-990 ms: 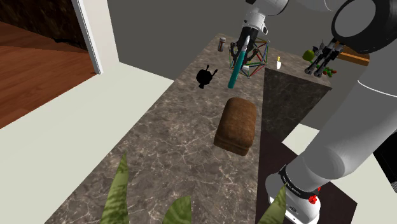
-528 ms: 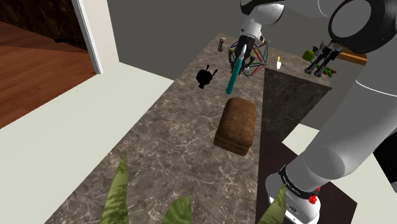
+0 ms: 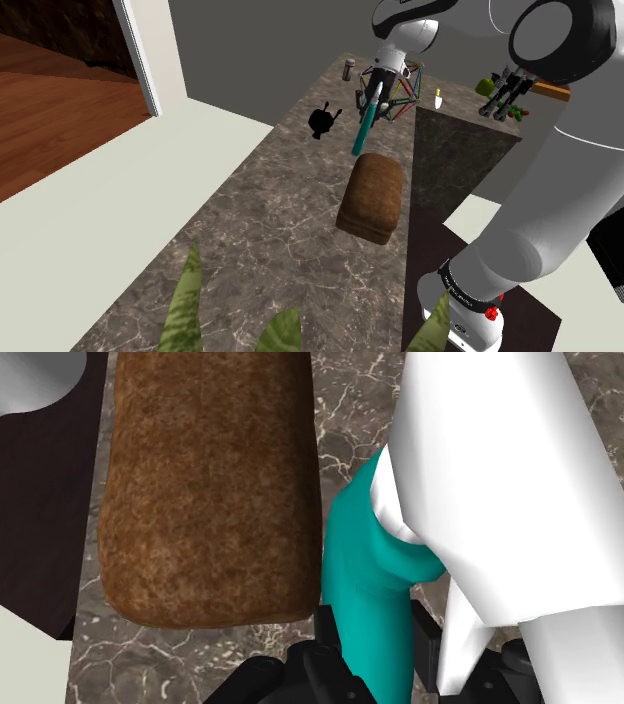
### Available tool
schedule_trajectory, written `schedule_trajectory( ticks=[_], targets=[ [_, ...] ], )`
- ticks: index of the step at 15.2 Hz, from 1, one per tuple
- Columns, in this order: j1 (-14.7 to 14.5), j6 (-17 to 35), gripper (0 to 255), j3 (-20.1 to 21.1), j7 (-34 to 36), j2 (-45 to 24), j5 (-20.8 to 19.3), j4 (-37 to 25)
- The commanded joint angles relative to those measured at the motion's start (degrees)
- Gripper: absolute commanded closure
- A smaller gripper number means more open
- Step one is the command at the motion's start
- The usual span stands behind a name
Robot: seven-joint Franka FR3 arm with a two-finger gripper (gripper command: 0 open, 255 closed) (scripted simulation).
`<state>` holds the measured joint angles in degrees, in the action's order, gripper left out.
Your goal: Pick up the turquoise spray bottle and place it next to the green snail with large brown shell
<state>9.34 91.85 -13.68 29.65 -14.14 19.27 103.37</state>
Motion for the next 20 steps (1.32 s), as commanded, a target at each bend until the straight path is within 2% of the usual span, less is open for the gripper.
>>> schedule_trajectory(
  ticks=[1,13,20],
  targets=[
    [-0.06,1.43,255,0.07,-0.43,-0.61,0.11,1.25],
    [-0.07,8.7,255,0.45,-3.0,-4.69,1.43,4.99],
    [-0.07,8.69,255,0.45,-3.0,-4.68,1.43,4.98]
  ],
)
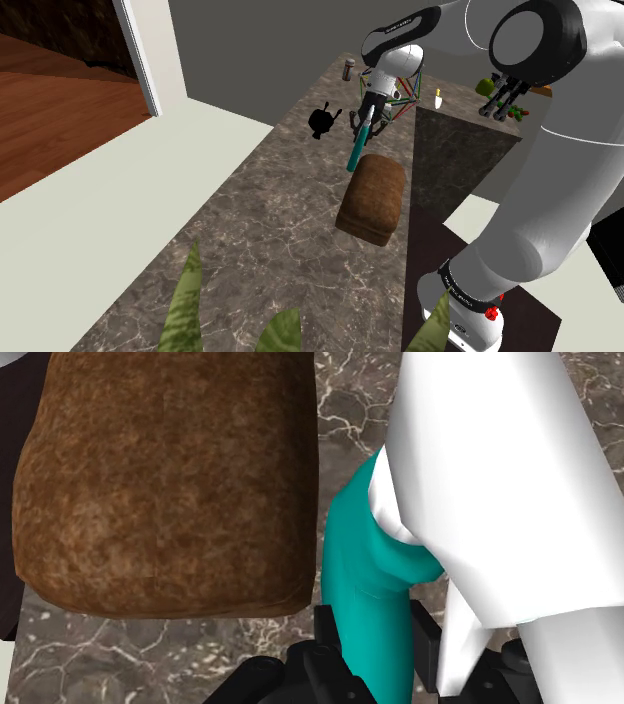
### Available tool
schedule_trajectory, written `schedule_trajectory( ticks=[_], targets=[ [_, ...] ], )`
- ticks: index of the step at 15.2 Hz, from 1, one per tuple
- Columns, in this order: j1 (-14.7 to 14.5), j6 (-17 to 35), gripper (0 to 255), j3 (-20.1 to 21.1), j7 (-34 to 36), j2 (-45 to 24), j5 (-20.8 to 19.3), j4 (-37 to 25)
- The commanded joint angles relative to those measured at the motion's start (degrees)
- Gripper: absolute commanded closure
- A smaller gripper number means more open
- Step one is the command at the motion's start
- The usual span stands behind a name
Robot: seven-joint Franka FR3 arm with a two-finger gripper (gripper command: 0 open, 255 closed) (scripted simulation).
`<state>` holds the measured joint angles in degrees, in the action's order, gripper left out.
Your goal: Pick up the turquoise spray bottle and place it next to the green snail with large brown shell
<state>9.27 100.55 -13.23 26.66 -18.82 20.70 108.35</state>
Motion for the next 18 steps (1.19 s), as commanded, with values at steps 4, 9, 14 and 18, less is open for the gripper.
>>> schedule_trajectory(
  ticks=[4,9,14,18],
  targets=[
    [0.0,0.01,0,0.0,0.0,0.0,0.0,0.01],
    [0.7,-3.72,0,-0.4,0.36,-0.17,-0.53,-3.82],
    [1.36,-7.11,0,-0.72,0.64,-0.59,-0.87,-7.57],
    [1.36,-7.11,0,-0.72,0.64,-0.59,-0.87,-7.57]
  ],
)
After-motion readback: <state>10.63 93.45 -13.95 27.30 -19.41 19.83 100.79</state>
